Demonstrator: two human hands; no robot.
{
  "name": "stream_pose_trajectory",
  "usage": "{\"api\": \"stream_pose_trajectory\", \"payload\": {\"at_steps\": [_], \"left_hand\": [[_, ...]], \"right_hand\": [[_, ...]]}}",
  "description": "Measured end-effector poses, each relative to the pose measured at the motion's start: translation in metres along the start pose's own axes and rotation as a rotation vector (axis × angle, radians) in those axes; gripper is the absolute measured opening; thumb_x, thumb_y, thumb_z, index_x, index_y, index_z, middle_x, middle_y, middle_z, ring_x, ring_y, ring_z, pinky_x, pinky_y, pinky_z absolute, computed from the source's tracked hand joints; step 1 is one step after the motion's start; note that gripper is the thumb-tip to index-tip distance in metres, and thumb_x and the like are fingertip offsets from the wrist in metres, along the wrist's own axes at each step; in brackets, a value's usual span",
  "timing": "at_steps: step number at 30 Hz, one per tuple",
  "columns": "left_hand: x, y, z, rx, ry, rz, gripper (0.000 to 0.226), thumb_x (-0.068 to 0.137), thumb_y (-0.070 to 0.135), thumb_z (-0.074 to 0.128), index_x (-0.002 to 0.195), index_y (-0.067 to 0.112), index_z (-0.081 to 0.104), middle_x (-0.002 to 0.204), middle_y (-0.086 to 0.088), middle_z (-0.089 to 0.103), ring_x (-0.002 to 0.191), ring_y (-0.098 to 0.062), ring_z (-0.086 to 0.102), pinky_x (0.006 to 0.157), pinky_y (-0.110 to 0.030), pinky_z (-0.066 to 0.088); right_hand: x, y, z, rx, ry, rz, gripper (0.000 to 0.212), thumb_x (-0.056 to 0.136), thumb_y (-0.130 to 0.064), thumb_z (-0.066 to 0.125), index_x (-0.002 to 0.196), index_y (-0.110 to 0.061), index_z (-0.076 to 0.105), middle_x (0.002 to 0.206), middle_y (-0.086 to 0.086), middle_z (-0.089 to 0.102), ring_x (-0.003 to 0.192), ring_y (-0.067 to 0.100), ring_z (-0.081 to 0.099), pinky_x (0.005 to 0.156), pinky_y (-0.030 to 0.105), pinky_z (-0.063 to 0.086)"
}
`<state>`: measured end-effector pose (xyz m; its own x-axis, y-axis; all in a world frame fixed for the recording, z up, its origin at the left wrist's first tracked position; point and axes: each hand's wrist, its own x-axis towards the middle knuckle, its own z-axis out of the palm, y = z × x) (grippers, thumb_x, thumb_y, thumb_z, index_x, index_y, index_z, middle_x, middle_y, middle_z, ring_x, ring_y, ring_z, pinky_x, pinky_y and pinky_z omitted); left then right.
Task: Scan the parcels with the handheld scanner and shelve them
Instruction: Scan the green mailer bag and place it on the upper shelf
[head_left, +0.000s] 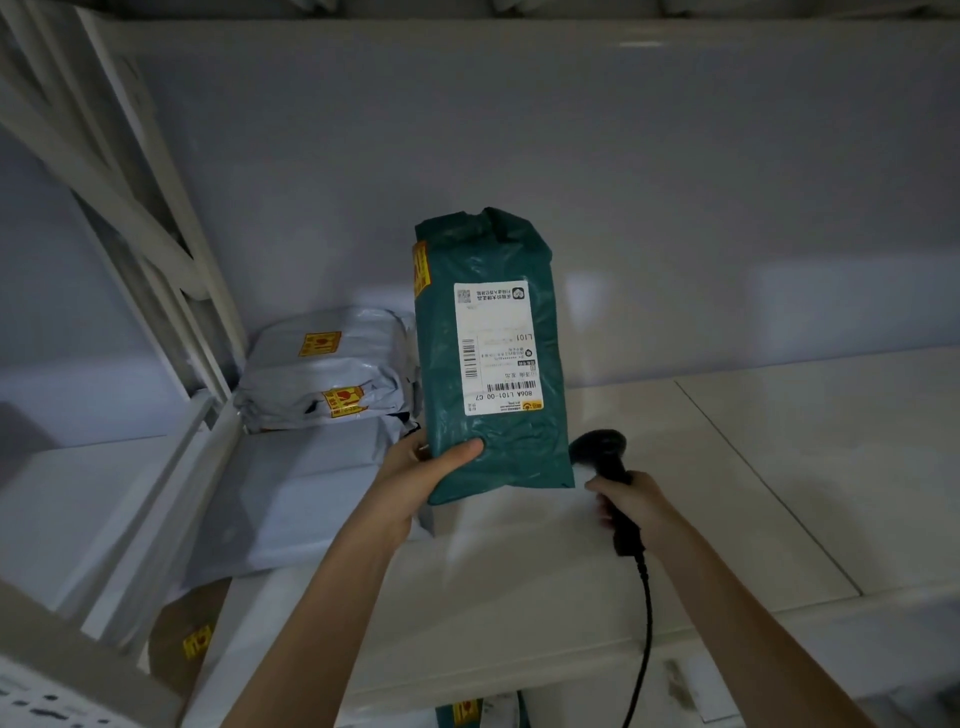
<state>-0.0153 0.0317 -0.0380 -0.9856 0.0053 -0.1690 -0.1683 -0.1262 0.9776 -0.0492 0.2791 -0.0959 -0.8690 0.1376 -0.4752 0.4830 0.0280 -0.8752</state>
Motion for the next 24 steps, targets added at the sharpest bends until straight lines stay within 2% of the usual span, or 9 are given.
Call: {"api": "stream_pose_trajectory", "payload": {"at_steps": [4, 8, 12, 18, 24], "left_hand": [[0.006, -0.003, 0.0, 0.009, 0.036, 0.004, 0.046, 0.075, 0.016, 0.076, 0.119, 0.014, 0.063, 0.11, -0.005, 0.072, 0.099, -0.018, 0.068, 0.085, -0.029, 0.054], [0.015, -0.006, 0.004, 0.018, 0.093, 0.011, 0.047, 0.072, 0.017, 0.079, 0.117, 0.015, 0.064, 0.108, -0.005, 0.071, 0.098, -0.02, 0.068, 0.086, -0.032, 0.054], [0.017, -0.007, 0.01, -0.018, 0.122, 0.019, 0.041, 0.073, 0.014, 0.078, 0.112, 0.015, 0.065, 0.102, -0.002, 0.072, 0.093, -0.018, 0.068, 0.078, -0.027, 0.054], [0.015, -0.009, 0.01, -0.027, 0.13, 0.035, 0.044, 0.073, 0.013, 0.078, 0.115, 0.011, 0.063, 0.108, -0.008, 0.071, 0.095, -0.021, 0.068, 0.078, -0.026, 0.055], [0.013, -0.01, 0.003, 0.017, 0.132, 0.034, 0.05, 0.073, 0.018, 0.079, 0.12, 0.01, 0.062, 0.113, -0.009, 0.07, 0.1, -0.022, 0.068, 0.086, -0.032, 0.054]], "right_hand": [[-0.046, -0.027, -0.001, 0.113, -0.024, -0.169, 0.008, 0.089, -0.014, 0.061, 0.094, -0.01, 0.057, 0.068, 0.008, 0.056, 0.061, 0.02, 0.057, 0.056, 0.03, 0.05], [-0.105, -0.046, 0.009, 0.065, -0.046, -0.378, 0.016, 0.088, -0.018, 0.06, 0.077, -0.009, 0.053, 0.055, 0.003, 0.053, 0.047, 0.017, 0.05, 0.053, 0.031, 0.047], [-0.138, -0.054, 0.03, -0.076, -0.061, -0.532, 0.028, 0.09, -0.019, 0.057, 0.066, -0.007, 0.047, 0.043, 0.006, 0.047, 0.036, 0.018, 0.045, 0.044, 0.026, 0.041], [-0.148, -0.054, 0.05, -0.132, -0.071, -0.529, 0.022, 0.088, -0.022, 0.055, 0.07, -0.013, 0.046, 0.049, 0.009, 0.045, 0.034, 0.013, 0.043, 0.041, 0.024, 0.04], [-0.152, -0.058, 0.05, -0.17, -0.077, -0.539, 0.025, 0.089, -0.022, 0.054, 0.068, -0.011, 0.046, 0.046, 0.008, 0.046, 0.035, 0.014, 0.044, 0.042, 0.023, 0.041]]}}
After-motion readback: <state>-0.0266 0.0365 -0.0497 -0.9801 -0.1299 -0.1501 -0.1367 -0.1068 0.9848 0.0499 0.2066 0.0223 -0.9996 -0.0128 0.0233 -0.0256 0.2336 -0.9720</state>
